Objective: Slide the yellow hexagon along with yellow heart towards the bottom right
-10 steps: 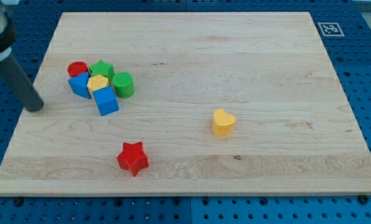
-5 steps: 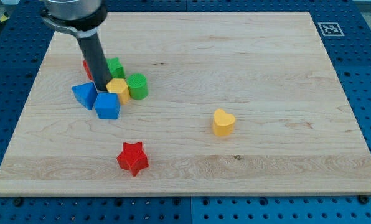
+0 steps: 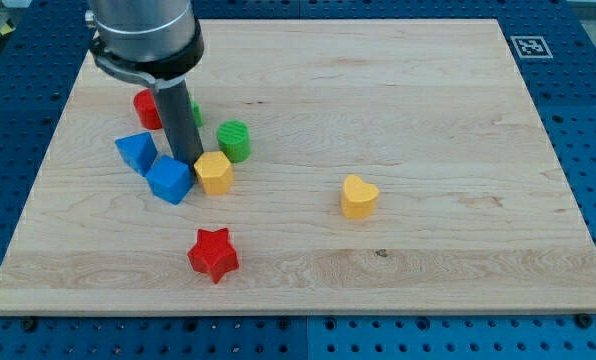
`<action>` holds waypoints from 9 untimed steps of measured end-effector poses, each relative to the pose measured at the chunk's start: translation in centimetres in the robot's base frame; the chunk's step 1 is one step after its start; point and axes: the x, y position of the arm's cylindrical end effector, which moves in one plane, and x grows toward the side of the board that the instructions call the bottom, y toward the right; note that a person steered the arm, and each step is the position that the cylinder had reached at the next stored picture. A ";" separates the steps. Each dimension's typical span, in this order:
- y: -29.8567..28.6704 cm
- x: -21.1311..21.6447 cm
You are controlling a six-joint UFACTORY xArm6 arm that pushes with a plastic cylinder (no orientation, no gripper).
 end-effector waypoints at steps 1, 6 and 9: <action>0.0 1.6; 10.2 3.4; 15.6 4.2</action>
